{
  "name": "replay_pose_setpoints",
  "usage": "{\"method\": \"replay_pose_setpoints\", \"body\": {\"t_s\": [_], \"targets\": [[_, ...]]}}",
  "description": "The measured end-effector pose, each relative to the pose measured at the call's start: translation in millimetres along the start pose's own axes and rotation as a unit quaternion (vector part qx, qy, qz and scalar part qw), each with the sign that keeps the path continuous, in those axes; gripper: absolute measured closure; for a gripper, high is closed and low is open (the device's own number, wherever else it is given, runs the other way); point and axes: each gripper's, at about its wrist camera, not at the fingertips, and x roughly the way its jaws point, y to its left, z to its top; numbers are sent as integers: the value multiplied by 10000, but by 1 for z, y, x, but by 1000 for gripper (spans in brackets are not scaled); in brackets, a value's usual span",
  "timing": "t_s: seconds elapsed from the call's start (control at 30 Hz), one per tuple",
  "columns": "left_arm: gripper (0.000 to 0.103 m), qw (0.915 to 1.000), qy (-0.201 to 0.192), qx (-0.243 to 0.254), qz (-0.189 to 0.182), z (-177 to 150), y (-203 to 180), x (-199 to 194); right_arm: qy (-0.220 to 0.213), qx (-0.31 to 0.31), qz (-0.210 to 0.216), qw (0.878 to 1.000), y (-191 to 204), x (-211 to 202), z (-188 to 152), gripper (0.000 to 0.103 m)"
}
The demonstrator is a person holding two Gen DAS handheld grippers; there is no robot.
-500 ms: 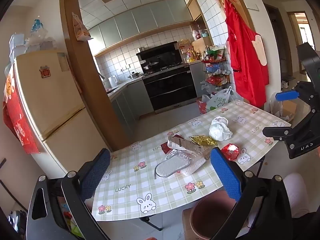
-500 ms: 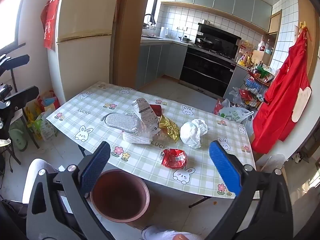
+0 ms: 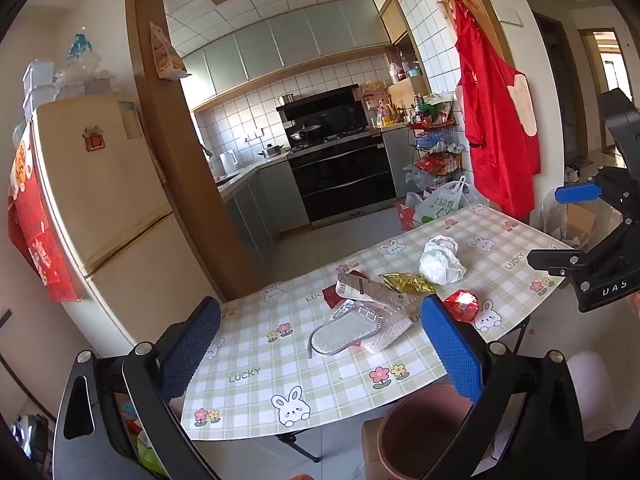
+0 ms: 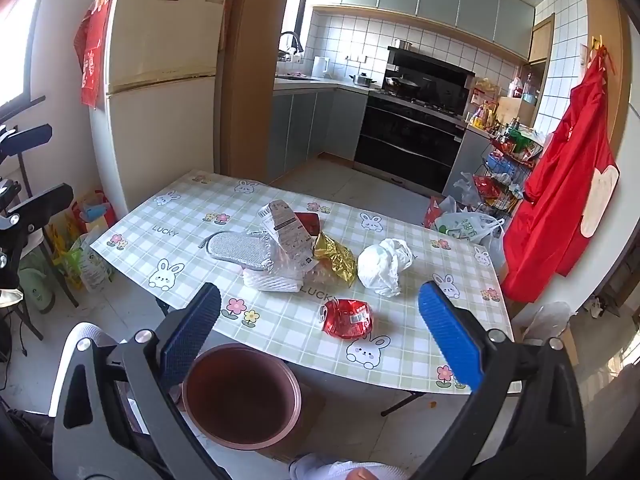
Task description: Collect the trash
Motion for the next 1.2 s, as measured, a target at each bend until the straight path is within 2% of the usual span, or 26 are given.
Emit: {"method": "replay_pose_setpoints", "body": {"t_s": [0.47,1.2], "targets": [[5,10000,-13,-3,-96,0,-10,-2,-7,60,-73,10000,-2,-2,2,6],[5,9999,14,-30,-153,8,-1,1,4,9,-167,9999,-3,-5,2,5]]}}
